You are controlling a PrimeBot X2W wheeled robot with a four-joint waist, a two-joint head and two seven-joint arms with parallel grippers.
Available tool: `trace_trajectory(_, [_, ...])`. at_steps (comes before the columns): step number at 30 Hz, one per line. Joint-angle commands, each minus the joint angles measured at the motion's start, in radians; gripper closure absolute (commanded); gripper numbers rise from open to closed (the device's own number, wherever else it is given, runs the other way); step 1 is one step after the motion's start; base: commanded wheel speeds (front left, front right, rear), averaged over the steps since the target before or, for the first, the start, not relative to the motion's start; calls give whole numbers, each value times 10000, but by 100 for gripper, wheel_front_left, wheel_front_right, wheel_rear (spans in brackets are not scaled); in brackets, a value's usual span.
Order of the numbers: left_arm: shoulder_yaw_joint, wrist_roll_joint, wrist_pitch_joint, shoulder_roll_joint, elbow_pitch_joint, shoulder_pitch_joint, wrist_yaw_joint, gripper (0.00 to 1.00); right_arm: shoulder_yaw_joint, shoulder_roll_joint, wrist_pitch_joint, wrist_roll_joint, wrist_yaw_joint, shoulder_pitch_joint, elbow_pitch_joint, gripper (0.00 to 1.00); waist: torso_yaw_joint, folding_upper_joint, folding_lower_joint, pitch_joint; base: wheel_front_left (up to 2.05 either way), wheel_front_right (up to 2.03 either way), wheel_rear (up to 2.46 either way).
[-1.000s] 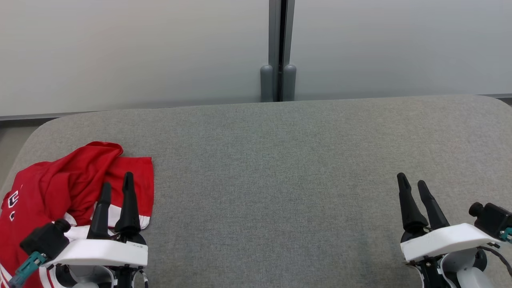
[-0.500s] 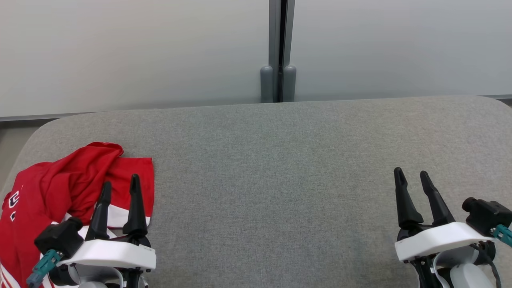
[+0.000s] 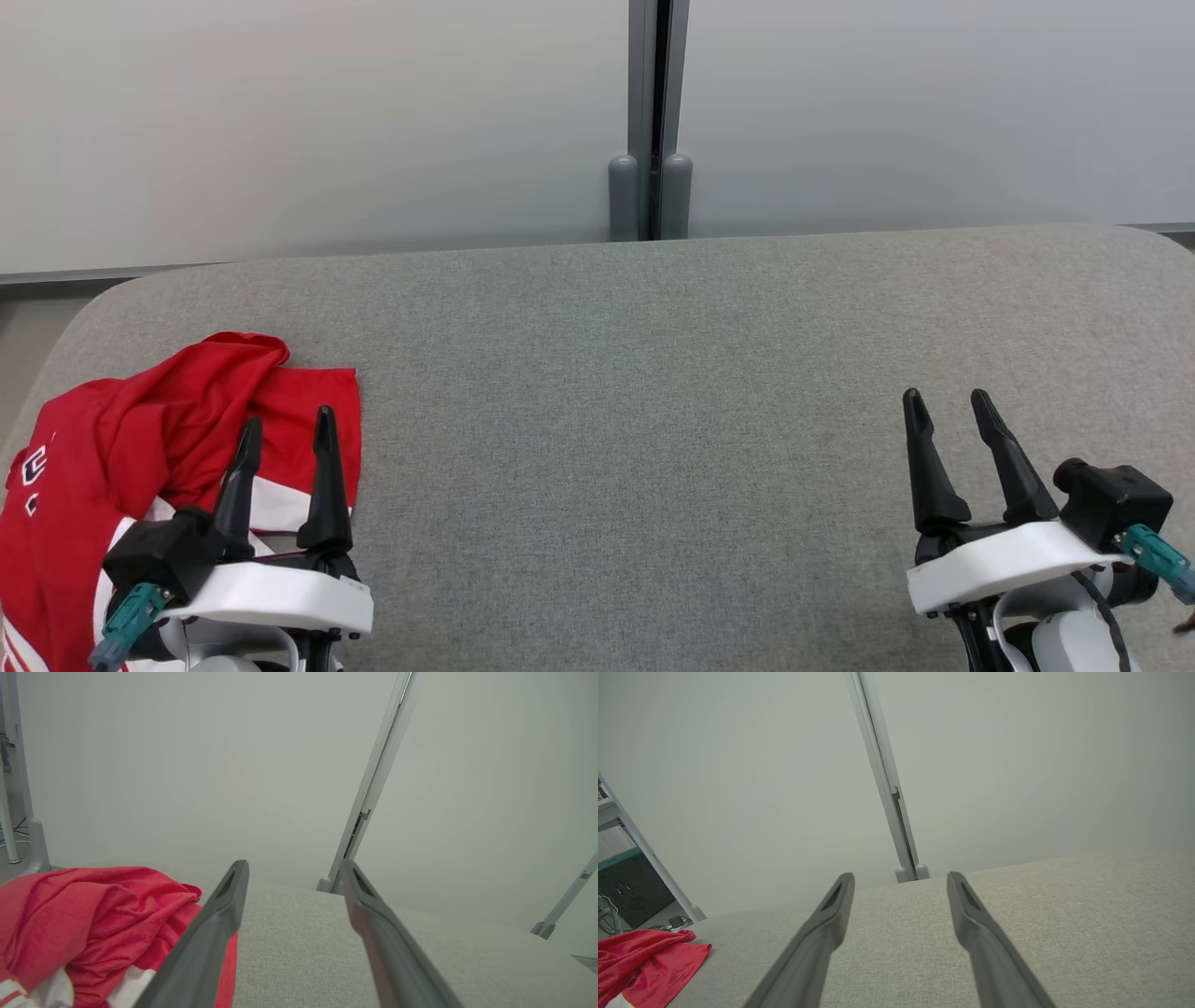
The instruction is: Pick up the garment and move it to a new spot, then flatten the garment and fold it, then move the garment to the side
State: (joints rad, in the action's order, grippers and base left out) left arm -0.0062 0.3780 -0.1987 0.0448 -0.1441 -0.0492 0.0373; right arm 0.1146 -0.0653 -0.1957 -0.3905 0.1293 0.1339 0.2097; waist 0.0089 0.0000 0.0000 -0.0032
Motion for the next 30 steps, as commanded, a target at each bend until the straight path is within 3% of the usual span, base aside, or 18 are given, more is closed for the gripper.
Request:
trace_trajectory(1, [2,-255,-86,63,38,-45,-51,0,19,-28,-137,270,21,145,-22,0,0,0,0,-6,0,0,0])
trace_trajectory(30, [-147,-1991,-650,77,170,-49,-189,0,356,-25,-687,2036,23,250,19,0,40,0,0,-53,0,0,0])
